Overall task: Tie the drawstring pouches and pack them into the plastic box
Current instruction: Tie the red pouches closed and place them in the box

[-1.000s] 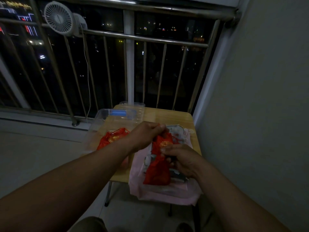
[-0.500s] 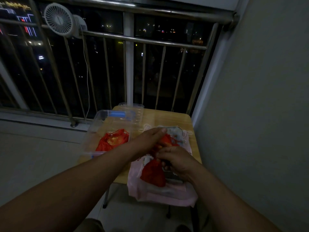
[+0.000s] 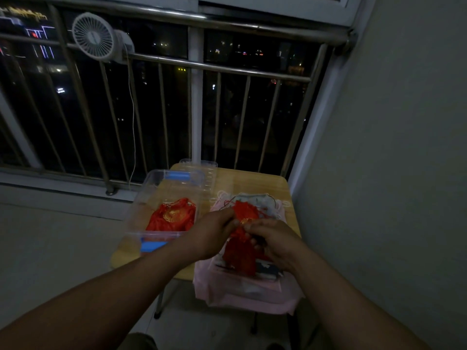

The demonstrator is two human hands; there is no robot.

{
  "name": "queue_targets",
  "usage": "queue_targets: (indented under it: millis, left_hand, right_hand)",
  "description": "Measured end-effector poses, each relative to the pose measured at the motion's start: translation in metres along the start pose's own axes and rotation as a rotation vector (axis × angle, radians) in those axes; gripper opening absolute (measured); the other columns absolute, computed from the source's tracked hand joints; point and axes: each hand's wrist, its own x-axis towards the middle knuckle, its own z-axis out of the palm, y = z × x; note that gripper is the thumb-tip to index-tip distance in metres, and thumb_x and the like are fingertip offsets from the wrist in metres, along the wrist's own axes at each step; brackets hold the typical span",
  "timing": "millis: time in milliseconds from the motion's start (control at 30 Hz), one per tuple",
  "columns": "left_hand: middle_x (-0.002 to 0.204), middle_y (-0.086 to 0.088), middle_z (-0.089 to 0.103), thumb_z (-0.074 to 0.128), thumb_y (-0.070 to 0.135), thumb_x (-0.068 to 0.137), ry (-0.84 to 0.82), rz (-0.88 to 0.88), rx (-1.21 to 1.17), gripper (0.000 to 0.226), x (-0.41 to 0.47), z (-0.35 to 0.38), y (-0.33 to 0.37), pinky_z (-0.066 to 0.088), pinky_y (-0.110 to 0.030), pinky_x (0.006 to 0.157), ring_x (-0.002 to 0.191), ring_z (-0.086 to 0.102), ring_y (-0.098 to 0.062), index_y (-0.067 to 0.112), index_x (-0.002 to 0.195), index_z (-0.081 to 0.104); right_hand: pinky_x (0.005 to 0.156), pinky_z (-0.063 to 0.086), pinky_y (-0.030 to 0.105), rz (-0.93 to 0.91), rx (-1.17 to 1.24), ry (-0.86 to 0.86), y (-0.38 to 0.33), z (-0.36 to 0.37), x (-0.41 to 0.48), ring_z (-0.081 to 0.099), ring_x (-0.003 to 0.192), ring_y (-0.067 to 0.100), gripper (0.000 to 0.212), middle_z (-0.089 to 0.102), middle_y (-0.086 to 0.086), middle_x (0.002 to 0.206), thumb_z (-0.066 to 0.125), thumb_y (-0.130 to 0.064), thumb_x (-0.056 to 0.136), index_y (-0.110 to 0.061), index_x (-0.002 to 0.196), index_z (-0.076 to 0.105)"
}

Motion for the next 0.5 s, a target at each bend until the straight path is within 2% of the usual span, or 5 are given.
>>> queue_targets:
  millis: [100, 233, 333, 433, 500]
  left_hand:
    - [0.079, 0.005, 0.059, 0.044, 0.025, 0.109, -0.082, -0.129, -0.148, 0.032, -0.003, -0.005, 0.011, 0.042, -0.026, 0.066, 0.072, 0.054, -0.010, 0.026, 0.079, 0.056]
    - [0.085, 0.005, 0.062, 0.048, 0.037, 0.107, -0.122, -0.171, -0.194, 0.020, -0.002, -0.007, 0.018, 0.050, -0.025, 0.057, 0.073, 0.060, -0.012, 0.026, 0.093, 0.057]
    - [0.092, 0.000, 0.064, 0.054, 0.027, 0.106, -0.103, -0.127, -0.137, 0.013, 0.002, -0.007, 0.016, 0.057, -0.040, 0.074, 0.079, 0.060, -0.012, 0.019, 0.097, 0.060]
    - [0.090, 0.004, 0.062, 0.054, 0.022, 0.105, -0.043, -0.092, -0.084, 0.013, 0.003, -0.009, 0.018, 0.049, -0.028, 0.073, 0.082, 0.058, -0.010, 0.021, 0.093, 0.059]
    - [0.091, 0.001, 0.063, 0.053, 0.024, 0.105, -0.077, -0.112, -0.064, 0.016, 0.006, -0.009, 0.021, 0.047, -0.028, 0.071, 0.081, 0.059, -0.014, 0.014, 0.097, 0.063]
  right_hand:
    - [0.059, 0.048, 0.023, -0.048, -0.117, 0.036, -0.002, -0.002, 0.000, 0.058, 0.060, 0.010, 0.011, 0.065, 0.004, 0.072, 0.068, -0.010, 0.097, -0.007, 0.087, 0.070]
    - [0.060, 0.050, 0.020, -0.132, -0.300, 0.064, -0.008, 0.000, -0.002, 0.059, 0.068, 0.012, 0.012, 0.064, 0.003, 0.072, 0.062, -0.013, 0.101, -0.012, 0.090, 0.069]
    - [0.062, 0.052, 0.019, -0.152, -0.344, 0.048, -0.012, 0.002, -0.004, 0.061, 0.072, 0.012, 0.011, 0.066, 0.005, 0.078, 0.061, -0.014, 0.102, -0.010, 0.096, 0.070]
    - [0.063, 0.052, 0.021, -0.170, -0.389, 0.063, -0.012, 0.003, -0.004, 0.062, 0.072, 0.012, 0.014, 0.067, 0.006, 0.080, 0.062, -0.015, 0.102, -0.006, 0.103, 0.072]
    - [0.062, 0.052, 0.021, -0.184, -0.426, 0.066, -0.012, 0.003, -0.004, 0.062, 0.071, 0.011, 0.012, 0.066, 0.005, 0.080, 0.061, -0.014, 0.102, -0.007, 0.099, 0.071]
